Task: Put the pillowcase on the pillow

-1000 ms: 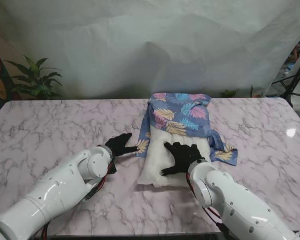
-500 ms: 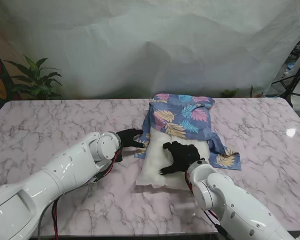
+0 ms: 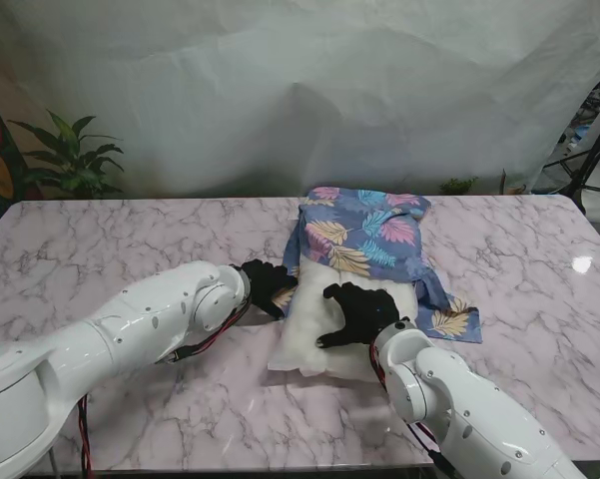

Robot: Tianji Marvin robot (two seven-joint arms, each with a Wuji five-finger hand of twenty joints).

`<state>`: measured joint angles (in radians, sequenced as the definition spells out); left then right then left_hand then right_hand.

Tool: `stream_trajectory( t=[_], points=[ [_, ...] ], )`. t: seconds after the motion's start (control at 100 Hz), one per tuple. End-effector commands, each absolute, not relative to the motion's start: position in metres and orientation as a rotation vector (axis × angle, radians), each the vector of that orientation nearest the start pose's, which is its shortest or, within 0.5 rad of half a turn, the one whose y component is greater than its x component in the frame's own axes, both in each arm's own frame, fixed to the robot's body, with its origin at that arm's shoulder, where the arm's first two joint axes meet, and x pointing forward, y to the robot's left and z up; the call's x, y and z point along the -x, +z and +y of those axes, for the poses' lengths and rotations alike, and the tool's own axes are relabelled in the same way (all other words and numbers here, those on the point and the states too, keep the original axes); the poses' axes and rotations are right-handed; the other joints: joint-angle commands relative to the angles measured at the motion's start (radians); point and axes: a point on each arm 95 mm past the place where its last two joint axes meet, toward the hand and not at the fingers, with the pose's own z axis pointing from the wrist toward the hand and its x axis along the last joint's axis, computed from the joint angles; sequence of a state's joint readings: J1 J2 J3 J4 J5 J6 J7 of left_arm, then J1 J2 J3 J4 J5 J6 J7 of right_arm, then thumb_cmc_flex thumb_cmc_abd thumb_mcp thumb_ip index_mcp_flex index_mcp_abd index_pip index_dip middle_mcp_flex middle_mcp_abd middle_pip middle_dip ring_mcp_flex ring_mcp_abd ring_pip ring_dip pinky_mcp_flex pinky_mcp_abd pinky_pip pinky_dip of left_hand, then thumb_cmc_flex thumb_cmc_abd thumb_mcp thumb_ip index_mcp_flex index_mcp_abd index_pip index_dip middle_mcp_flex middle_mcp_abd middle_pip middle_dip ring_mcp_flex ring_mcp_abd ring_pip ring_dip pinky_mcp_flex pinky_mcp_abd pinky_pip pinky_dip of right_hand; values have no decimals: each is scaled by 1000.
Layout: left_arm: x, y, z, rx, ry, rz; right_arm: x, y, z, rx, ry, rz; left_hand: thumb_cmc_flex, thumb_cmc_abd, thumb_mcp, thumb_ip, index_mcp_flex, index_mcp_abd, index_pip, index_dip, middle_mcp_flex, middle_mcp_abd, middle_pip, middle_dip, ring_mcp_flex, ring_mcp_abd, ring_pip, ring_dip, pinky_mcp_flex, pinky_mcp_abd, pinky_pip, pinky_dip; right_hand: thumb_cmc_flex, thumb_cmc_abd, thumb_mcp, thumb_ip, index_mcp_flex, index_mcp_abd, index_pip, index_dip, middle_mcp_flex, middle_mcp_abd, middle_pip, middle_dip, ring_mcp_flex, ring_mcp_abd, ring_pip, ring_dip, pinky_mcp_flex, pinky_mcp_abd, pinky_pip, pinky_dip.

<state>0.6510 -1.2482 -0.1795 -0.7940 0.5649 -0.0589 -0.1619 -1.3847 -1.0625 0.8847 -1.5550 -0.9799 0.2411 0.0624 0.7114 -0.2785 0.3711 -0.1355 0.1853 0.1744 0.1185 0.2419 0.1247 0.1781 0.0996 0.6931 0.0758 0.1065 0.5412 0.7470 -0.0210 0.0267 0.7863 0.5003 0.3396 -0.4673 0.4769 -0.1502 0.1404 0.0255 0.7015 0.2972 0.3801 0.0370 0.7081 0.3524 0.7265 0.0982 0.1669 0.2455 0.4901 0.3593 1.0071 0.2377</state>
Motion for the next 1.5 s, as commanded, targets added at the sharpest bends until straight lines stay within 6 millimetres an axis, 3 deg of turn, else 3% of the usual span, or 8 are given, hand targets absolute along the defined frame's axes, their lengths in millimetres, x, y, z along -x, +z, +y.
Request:
stream_trajectory(
  t=[0.0, 0.23, 0.49, 0.57, 1.0, 1.27, 1.44, 1.49],
  points=[
    [-530, -389, -86, 1035, -1000, 2229, -402, -347, 68, -1217, 1327, 1675, 90, -58, 164, 54, 159, -70, 189, 47, -25, -30, 70, 153, 28, -76, 158, 75, 19, -48, 93, 43, 45, 39, 16, 45, -16, -28, 25, -21, 18, -16, 38, 19, 84, -86, 175, 54, 10, -3, 55, 36],
    [-532, -399, -85, 1030, -1096, 2103, -401, -345, 66, -1209, 1337, 1651, 260, -70, 68, 2, 526, -280, 915, 131, 57, -155, 643, 119, 230, -173, 363, 165, 173, -98, 288, 78, 59, 57, 0, 47, 10, -33, 33, -26, 41, -21, 40, 19, 94, -92, 185, 62, 15, -3, 59, 39],
    [-526, -400, -78, 1166, -1300, 2025, -409, -343, 67, -1222, 1369, 1564, 321, -88, 257, -102, 379, -249, 1131, 412, 622, -175, 342, -281, 545, 21, -19, -275, 415, 9, 267, -17, 219, -7, -107, 61, 156, -106, 139, 9, 186, -44, 60, 34, 178, -102, 214, 75, 91, -37, 95, 38],
    [-523, -402, -78, 1234, -1383, 1994, -410, -341, 67, -1227, 1372, 1603, 355, -107, 275, -91, 394, -256, 1134, 469, 841, -156, 298, -211, 685, 24, 27, -282, 516, 58, 337, -27, -87, -104, 382, -22, 120, -116, 110, 31, 117, -52, 19, 25, 93, -80, 158, 68, 4, 11, 42, 39],
    [-510, -409, -72, 1285, -1493, 2027, -397, -339, 75, -1261, 1213, 2065, 368, -63, 252, -71, 418, -284, 1085, 671, 907, -113, 489, 19, 722, 39, 193, -109, 509, 80, 423, 1, -546, 101, 225, -65, 37, 106, -795, -345, -261, 111, -727, -173, -539, 82, -139, -95, -506, 189, -295, -137],
    [-506, -405, -72, 1348, -1526, 1964, -409, -362, 76, -1124, 1140, 2048, 375, -54, 231, -72, 407, -277, 1074, 688, 898, -109, 492, 23, 714, 34, 190, -98, 498, 74, 419, 2, -368, -51, 242, -57, 37, 91, -795, -345, -262, 144, -747, -347, -510, 109, -139, -97, -476, 243, -244, -190],
    [-506, -405, -71, 1363, -1534, 1944, -419, -388, 69, -1034, 1186, 1968, 394, -45, 195, -64, 403, -272, 1057, 709, 893, -108, 493, 21, 708, 34, 183, -92, 492, 70, 413, 1, 151, -165, 41, 30, 36, 43, -791, -341, -251, 69, -559, 146, -257, 43, 23, -52, -166, 180, -42, -62],
    [-507, -406, -70, 1365, -1536, 1940, -422, -394, 67, -1037, 1230, 1916, 394, -44, 192, -64, 400, -269, 1056, 710, 891, -109, 491, 21, 706, 33, 181, -92, 490, 69, 411, 1, 190, -254, 367, 1, 19, -1, -727, -128, -229, 35, -365, 194, -145, 8, 112, -20, 8, 104, 50, -16]
  ],
)
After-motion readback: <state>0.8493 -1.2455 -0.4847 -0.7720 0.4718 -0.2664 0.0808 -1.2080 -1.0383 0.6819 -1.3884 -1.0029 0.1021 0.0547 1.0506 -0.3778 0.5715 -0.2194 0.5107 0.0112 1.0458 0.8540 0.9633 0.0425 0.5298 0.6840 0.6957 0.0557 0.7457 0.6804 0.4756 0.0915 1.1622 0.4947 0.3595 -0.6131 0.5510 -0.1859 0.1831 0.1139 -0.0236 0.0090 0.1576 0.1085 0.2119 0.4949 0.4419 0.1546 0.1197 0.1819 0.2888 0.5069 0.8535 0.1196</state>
